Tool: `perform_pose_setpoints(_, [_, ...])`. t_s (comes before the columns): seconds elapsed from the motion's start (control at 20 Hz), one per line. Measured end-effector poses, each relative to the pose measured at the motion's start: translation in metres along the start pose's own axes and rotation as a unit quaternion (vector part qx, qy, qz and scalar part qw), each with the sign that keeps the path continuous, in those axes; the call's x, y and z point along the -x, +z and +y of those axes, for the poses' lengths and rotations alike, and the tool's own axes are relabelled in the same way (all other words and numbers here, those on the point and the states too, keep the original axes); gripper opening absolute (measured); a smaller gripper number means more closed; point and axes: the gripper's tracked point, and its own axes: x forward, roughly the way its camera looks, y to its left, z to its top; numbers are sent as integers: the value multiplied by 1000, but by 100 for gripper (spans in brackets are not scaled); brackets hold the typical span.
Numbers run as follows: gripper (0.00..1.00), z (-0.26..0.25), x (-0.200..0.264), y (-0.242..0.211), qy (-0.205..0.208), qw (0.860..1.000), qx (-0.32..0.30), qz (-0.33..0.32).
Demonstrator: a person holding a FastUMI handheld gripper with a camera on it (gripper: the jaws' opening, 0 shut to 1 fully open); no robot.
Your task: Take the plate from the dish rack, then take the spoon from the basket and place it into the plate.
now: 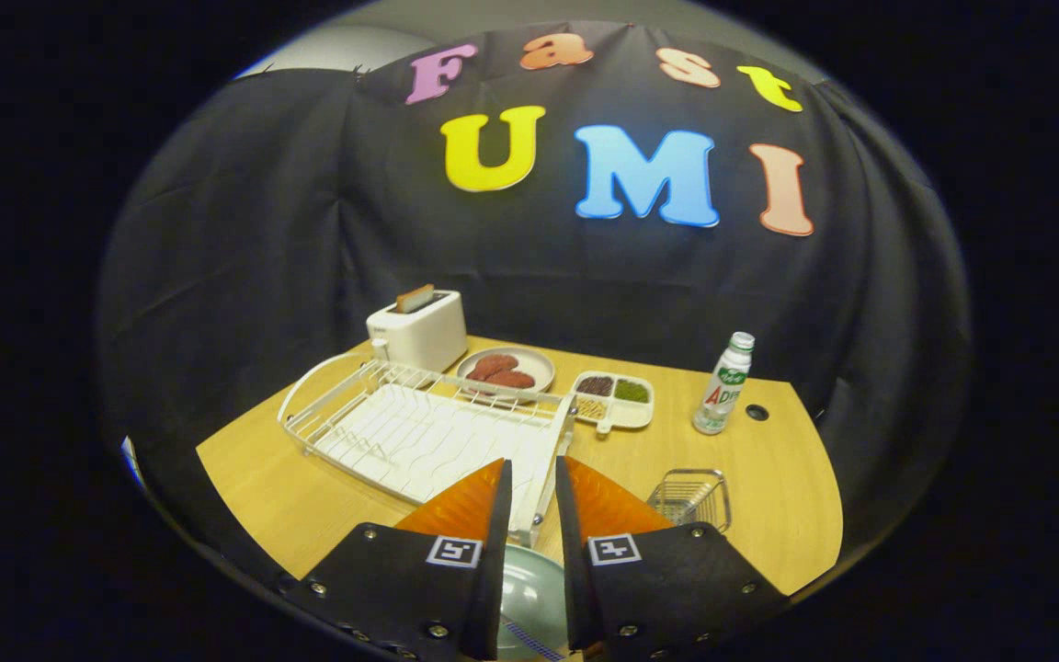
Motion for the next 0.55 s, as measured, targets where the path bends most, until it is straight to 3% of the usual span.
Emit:
perform_pose_setpoints(0.3, [28, -72, 46, 94, -85, 990, -29, -113])
perform_pose_setpoints(0.45, [94, -91, 70, 130, -115, 978, -20, -174])
perform_pose_setpoints(0.55, [95, -88, 77, 136, -111, 976, -24, -188])
